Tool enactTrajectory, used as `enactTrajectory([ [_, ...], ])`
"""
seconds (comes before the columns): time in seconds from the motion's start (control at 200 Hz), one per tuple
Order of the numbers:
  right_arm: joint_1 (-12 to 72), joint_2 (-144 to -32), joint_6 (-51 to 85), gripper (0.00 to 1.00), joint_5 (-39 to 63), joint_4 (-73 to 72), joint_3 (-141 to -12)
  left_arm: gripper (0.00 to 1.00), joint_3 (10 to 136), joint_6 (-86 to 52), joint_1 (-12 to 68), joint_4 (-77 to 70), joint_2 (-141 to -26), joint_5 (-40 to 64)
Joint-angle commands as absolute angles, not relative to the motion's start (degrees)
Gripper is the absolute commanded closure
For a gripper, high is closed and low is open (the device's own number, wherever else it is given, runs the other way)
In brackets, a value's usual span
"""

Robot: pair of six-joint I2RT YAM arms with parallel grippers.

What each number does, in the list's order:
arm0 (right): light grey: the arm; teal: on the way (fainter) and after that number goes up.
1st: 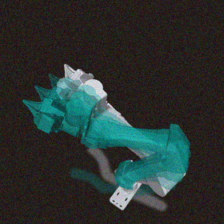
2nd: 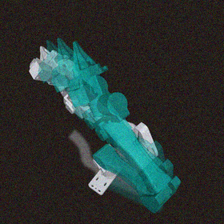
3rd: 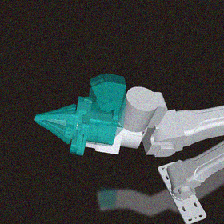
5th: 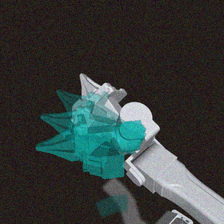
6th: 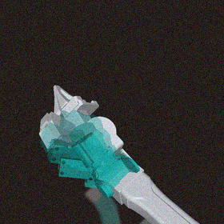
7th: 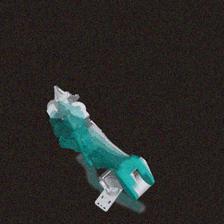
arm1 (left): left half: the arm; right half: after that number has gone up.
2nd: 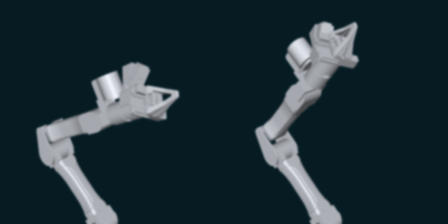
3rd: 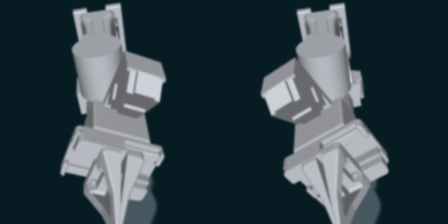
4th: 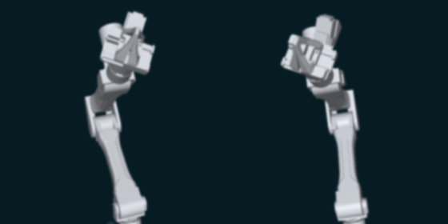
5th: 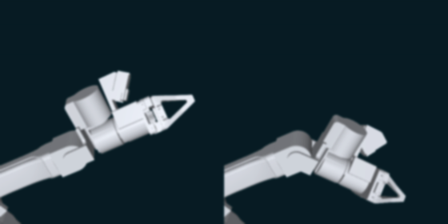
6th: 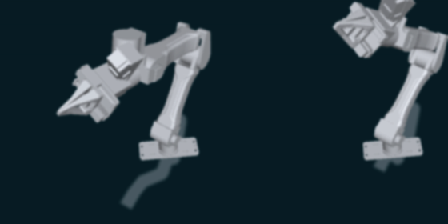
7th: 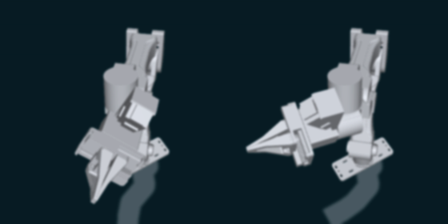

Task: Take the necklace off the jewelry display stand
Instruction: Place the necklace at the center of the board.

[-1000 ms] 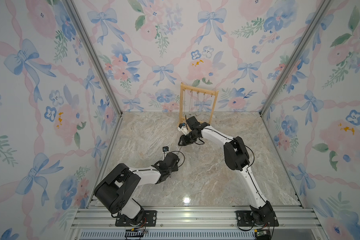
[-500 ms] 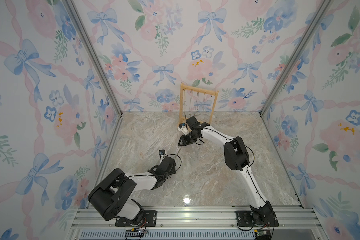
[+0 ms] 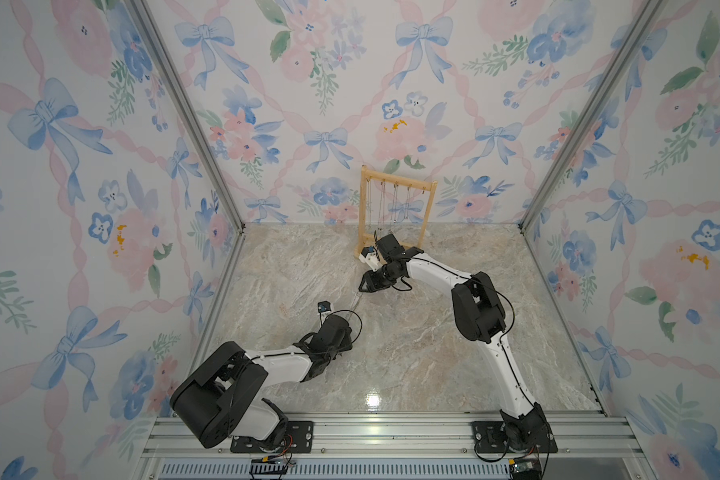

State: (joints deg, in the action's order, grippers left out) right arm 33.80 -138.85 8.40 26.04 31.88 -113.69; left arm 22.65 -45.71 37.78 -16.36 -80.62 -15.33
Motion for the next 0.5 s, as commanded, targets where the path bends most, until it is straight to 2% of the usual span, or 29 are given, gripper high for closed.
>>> enactTrajectory([
  [0.0, 34.34, -134.18, 7.30, 0.58, 25.05, 27.84, -110.99, 0.73, 24.81, -45.82, 38.24, -12.68, -81.18, -12.25],
  [0.22, 35.24, -125.99, 6.11, 0.57, 23.17, 18.65, -101.56, 0.64, 29.18, -43.57, 38.26, -12.40, -79.06, -10.94],
  [0.32, 35.07, -120.22, 6.52, 0.56, 22.44, 11.38, -94.52, 0.57, 30.65, -42.83, 38.25, -12.12, -76.83, -10.65],
  [0.44, 34.57, -111.18, 7.67, 0.55, 20.15, -2.16, -83.11, 0.48, 33.70, -39.86, 38.31, -10.21, -74.78, -9.67],
  [0.495, 33.92, -106.18, 9.08, 0.51, 18.61, -10.98, -76.31, 0.43, 35.64, -37.79, 38.17, -8.56, -74.02, -9.73],
])
